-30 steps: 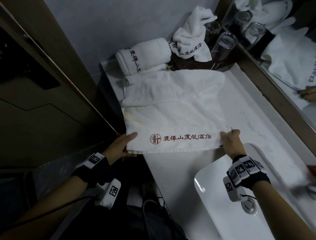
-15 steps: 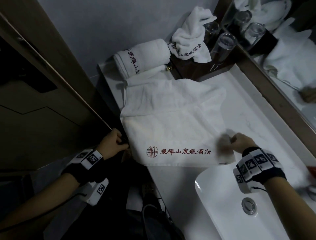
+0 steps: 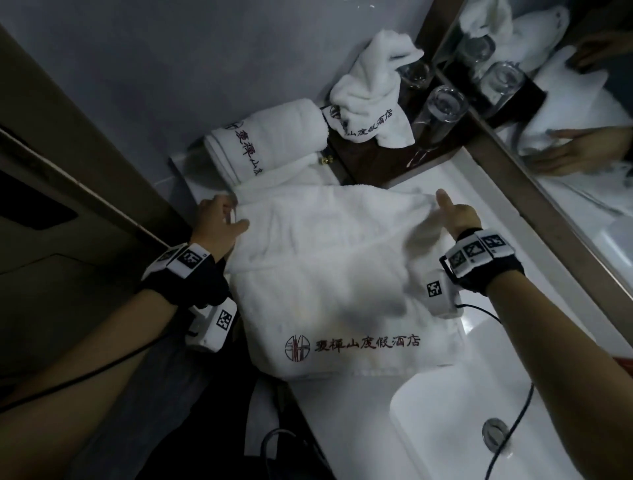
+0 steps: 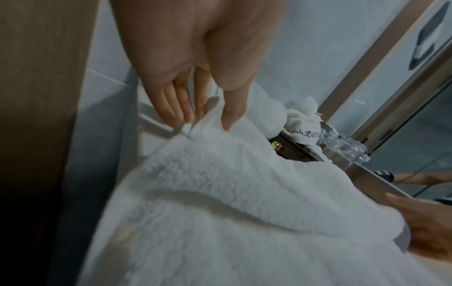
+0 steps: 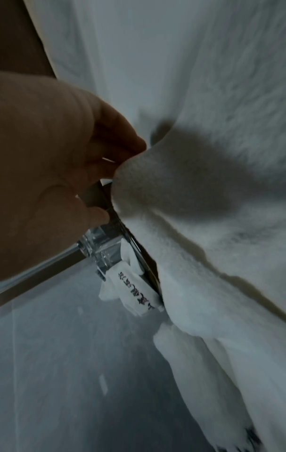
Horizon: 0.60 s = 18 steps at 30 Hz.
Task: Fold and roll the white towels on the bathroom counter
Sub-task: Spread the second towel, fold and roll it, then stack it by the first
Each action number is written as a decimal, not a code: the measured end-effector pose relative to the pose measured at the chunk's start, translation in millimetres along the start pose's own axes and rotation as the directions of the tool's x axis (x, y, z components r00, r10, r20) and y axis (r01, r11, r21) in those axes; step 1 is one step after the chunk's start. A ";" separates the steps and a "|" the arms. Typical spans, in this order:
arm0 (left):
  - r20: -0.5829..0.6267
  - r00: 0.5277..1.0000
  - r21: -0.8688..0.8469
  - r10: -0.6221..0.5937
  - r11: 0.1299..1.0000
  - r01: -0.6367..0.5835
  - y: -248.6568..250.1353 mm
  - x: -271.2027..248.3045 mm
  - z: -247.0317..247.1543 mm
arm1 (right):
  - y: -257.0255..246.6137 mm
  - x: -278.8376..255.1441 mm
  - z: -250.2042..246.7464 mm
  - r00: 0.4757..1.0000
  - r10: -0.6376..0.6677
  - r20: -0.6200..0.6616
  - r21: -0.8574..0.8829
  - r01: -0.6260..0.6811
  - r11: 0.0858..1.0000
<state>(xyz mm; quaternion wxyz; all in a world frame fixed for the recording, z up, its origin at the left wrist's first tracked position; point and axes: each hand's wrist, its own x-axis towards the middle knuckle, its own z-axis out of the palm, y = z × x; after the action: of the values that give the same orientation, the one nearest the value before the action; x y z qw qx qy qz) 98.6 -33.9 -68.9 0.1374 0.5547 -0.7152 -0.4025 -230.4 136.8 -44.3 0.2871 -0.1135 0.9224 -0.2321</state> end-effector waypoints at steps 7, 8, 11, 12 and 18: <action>-0.024 0.999 -0.016 0.034 0.999 -0.034 8.9 13.2 3.7 | -2.7 26.9 0.9 0.982 0.165 0.091 0.001 -0.165 0.986; -0.044 0.999 -0.036 0.017 0.999 -0.019 10.3 14.3 3.3 | -4.0 28.9 2.0 0.984 0.156 0.090 -0.028 -0.154 0.988; -0.091 0.996 -0.108 0.005 0.994 -0.015 18.1 17.4 -2.1 | -7.8 36.3 0.5 0.995 0.054 0.083 -0.101 -0.046 0.994; -0.108 0.994 -0.126 0.027 0.991 -0.041 20.2 20.0 -5.3 | -8.1 37.3 -0.1 0.996 0.001 0.084 -0.008 0.000 1.000; -0.283 0.959 -0.311 0.030 0.943 -0.121 28.5 36.7 -30.1 | -17.8 27.6 -22.1 0.970 -0.126 0.207 0.712 -0.061 0.700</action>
<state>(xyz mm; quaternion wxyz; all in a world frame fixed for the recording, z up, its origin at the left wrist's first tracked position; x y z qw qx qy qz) 85.8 -78.0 -38.2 0.3403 0.5467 -0.6337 -0.4286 -264.3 120.0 -32.6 0.4135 -0.0372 0.7166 -0.5605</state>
